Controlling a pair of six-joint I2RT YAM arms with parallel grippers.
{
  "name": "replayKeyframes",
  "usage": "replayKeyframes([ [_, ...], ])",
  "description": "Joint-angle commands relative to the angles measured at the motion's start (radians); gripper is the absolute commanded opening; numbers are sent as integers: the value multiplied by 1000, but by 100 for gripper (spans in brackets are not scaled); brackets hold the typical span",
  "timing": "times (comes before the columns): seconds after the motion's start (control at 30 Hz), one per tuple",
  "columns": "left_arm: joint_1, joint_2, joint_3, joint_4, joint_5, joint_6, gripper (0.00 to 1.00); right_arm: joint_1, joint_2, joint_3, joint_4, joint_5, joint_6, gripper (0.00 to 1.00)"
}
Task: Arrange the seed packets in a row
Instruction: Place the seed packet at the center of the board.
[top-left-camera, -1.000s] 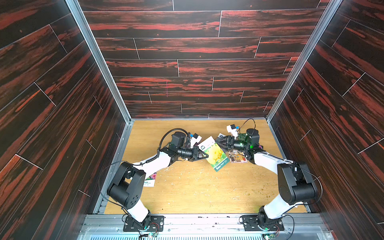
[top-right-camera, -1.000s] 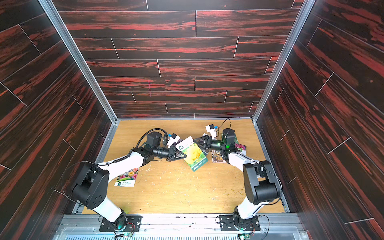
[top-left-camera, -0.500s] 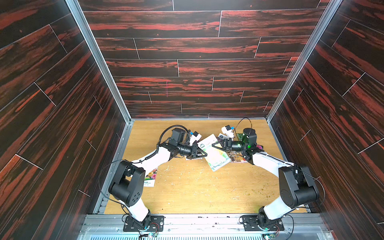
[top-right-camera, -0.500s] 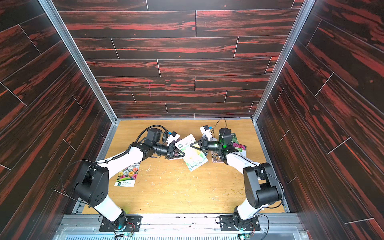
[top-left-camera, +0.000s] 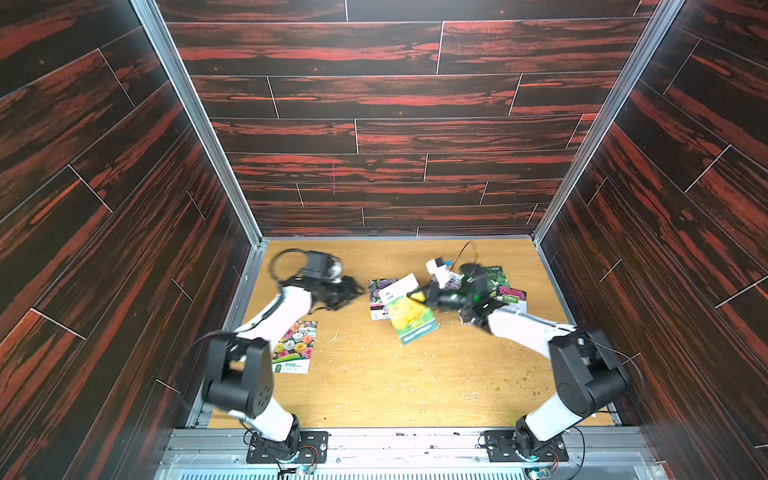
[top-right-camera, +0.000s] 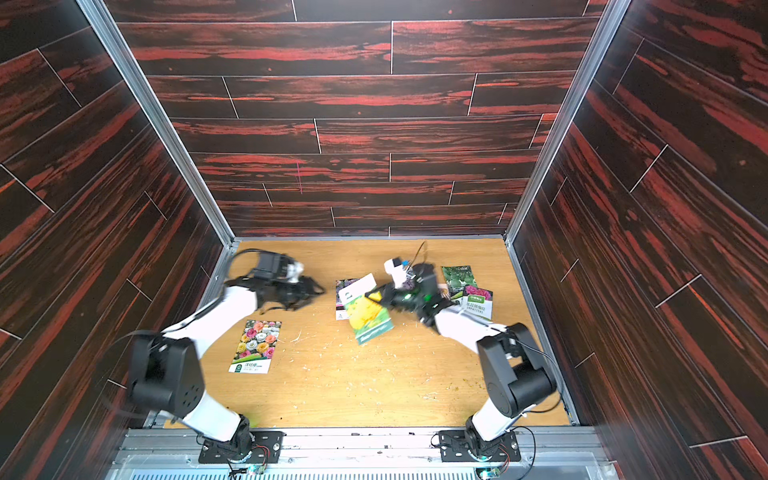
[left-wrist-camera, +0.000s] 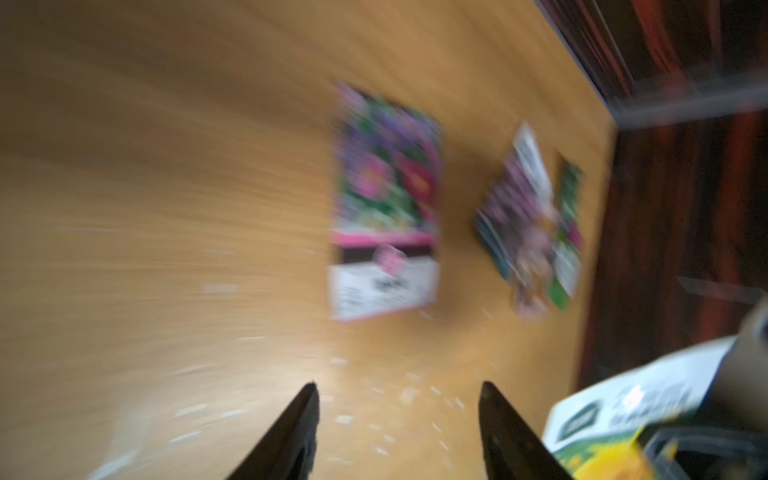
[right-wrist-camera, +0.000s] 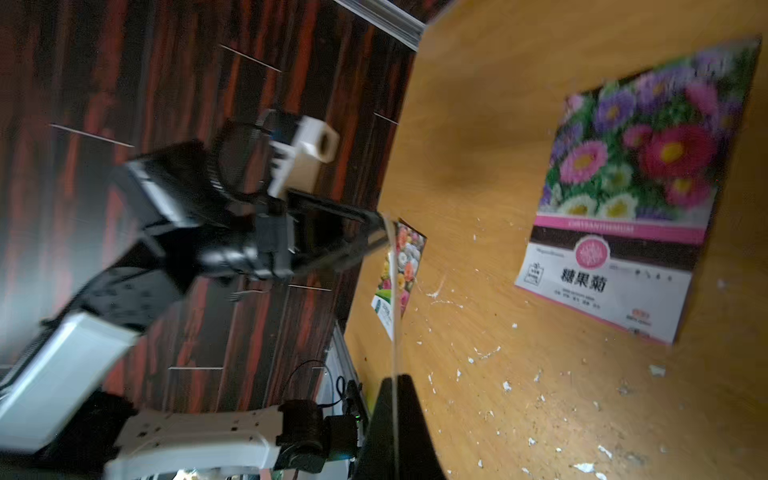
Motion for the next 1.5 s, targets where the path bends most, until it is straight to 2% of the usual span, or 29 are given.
replayKeyframes([
  [0.0,26,-180,-28,-108,-320,-33,66,144,78,-20,115,362,147,0],
  [0.07,30,-254,-43,-117,-430,-23,69,233,117,14,124,494,215,0],
  [0.13,34,-324,-56,-174,-565,-20,77,319,157,69,123,613,266,0],
  [0.2,51,-375,-79,-186,-621,-20,78,386,195,139,92,710,287,0],
  [0.27,69,-412,-97,-201,-630,-37,79,431,240,195,87,758,323,0],
  [0.5,85,-510,-113,-267,-688,-38,79,505,428,355,35,764,497,0],
  [0.8,91,-637,-125,-331,-794,-2,92,585,531,562,-154,886,525,0],
  [0.97,94,-679,-152,-338,-802,1,94,608,569,634,-271,913,554,0],
  [1.17,96,-689,-185,-334,-748,-11,94,620,575,642,-309,939,573,0],
  [1.47,97,-716,-197,-333,-731,-5,94,618,597,637,-297,922,574,0],
])
